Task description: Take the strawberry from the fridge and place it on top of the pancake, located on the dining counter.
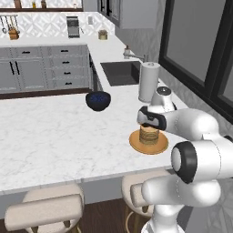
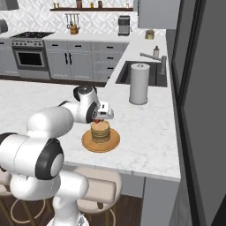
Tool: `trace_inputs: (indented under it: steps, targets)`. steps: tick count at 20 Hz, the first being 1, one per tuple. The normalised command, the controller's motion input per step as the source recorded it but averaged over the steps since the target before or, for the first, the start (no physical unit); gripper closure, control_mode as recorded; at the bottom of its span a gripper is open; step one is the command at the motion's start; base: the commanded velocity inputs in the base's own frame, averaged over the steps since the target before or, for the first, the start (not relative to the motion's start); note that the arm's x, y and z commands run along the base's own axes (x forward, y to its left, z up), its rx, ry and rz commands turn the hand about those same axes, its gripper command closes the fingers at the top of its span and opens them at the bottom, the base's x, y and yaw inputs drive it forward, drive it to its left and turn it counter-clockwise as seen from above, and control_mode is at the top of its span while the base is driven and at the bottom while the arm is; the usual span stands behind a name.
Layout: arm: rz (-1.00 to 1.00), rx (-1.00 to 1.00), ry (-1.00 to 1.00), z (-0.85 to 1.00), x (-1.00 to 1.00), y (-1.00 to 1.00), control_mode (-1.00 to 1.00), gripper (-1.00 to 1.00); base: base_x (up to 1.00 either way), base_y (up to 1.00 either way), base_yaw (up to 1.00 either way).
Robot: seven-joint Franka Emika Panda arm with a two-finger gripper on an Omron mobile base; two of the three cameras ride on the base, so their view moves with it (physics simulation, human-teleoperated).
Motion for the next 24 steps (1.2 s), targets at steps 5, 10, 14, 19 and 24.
trace_inputs:
  steps: [5, 10, 14, 19, 24]
  targets:
    - [0.00, 0.01, 0.02, -0.36, 0.00, 0.00, -1.00, 1.00, 0.00, 0.00, 0.00]
    - [0.00, 0.01, 0.04, -0.33, 0.00, 0.00, -1.00, 1.00, 0.00, 0.00, 0.00]
    - [0.00, 0.01, 0.07, -0.34, 0.00, 0.00, -1.00, -1.00, 0.00, 0.00, 0.00]
    - [0.00, 0.00, 0.02, -0.09, 0.00, 0.00, -1.00, -1.00, 0.00, 0.00, 0.00]
    - [0.00, 0.00, 0.00, 0.02, 0.02, 0.00, -1.00, -1.00, 0.00, 0.00, 0.00]
